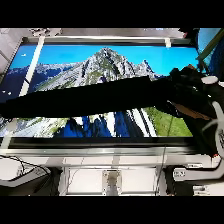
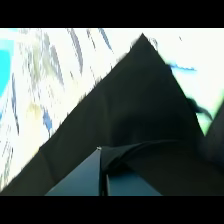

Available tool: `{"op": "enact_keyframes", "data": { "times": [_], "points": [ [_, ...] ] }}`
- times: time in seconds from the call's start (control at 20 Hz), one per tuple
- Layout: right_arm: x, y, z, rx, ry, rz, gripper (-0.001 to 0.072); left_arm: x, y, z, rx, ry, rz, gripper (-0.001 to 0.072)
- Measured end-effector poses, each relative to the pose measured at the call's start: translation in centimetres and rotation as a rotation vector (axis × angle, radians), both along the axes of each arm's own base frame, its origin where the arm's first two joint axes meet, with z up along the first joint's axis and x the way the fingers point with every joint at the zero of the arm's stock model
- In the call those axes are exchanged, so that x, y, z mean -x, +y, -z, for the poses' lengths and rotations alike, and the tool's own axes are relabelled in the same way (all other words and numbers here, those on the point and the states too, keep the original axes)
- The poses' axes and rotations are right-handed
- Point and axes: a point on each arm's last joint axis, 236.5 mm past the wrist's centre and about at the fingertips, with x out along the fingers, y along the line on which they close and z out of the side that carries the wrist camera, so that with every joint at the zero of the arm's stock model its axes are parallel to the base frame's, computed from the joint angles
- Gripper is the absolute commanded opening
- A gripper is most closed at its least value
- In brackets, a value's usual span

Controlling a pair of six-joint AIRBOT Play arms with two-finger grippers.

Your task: Fold the clothes and pants, and hang the long-sleeved shirts on hangers.

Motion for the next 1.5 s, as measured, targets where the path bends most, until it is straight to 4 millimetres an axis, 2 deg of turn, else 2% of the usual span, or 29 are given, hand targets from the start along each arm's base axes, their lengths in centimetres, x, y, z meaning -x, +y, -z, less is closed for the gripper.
{"op": "enact_keyframes", "data": {
  "times": [0.2, 0.45, 0.5, 0.55, 0.6, 0.65, 0.7, 0.85, 1.0, 1.1, 1.2, 1.25, 1.35, 1.45, 1.5],
  "points": [
    [-5.4, 0.8, 2.5, 0.004, -0.023, 0.036, 0.0004, -3.0, 1.0, 2.1, -0.031, 0.052, -0.010, 0.0013],
    [-9.1, 1.8, 5.3, 0.005, -0.035, 0.070, 0.0005, -5.8, 1.2, 4.3, -0.052, 0.065, -0.014, 0.0030],
    [-9.5, 1.8, 5.4, 0.008, -0.045, 0.080, 0.0008, -6.1, 1.4, 4.4, -0.056, 0.059, -0.020, 0.0157],
    [-10.0, 1.7, 5.2, 0.012, -0.058, 0.091, 0.0094, -6.5, 1.6, 4.3, -0.061, 0.045, -0.037, 0.0389],
    [-10.5, 1.5, 4.9, 0.016, -0.074, 0.105, 0.0271, -6.9, 2.0, 4.0, -0.073, 0.028, -0.050, 0.0606],
    [-10.9, 1.2, 4.5, 0.020, -0.090, 0.115, 0.0457, -7.1, 2.2, 3.7, -0.077, 0.015, -0.062, 0.0648],
    [-11.2, 1.3, 4.1, 0.021, -0.099, 0.114, 0.0493, -7.4, 2.2, 3.3, -0.081, 0.004, -0.065, 0.0648],
    [-11.5, 1.4, 2.9, 0.029, -0.110, 0.079, 0.0492, -8.1, 1.9, 0.7, -0.096, -0.061, -0.080, 0.0639],
    [-10.8, 0.2, 2.4, 0.099, -0.085, 0.003, 0.0490, -9.1, -0.1, -3.9, -0.150, -0.144, -0.029, 0.0639],
    [-10.0, -1.5, 2.0, 0.153, -0.054, -0.045, 0.0485, -10.5, -3.8, -7.6, -0.246, -0.189, 0.110, 0.0639],
    [-9.2, -3.3, 1.4, 0.184, -0.028, -0.072, 0.0361, -12.5, -9.7, -11.0, -0.355, -0.235, 0.306, 0.0638],
    [-8.6, -4.0, 1.5, 0.194, -0.005, -0.087, 0.0365, -13.3, -12.9, -12.1, -0.392, -0.253, 0.398, 0.0637],
    [-7.4, -5.1, 2.3, 0.202, 0.047, -0.121, 0.0383, -14.9, -19.6, -13.1, -0.446, -0.279, 0.578, 0.0637],
    [-5.6, -5.6, 4.5, 0.200, 0.128, -0.186, 0.0492, -15.8, -25.9, -12.4, -0.480, -0.274, 0.743, 0.0637],
    [-4.8, -5.6, 5.5, 0.190, 0.163, -0.220, 0.0494, -16.1, -28.9, -11.7, -0.487, -0.265, 0.818, 0.0637]
  ]
}}
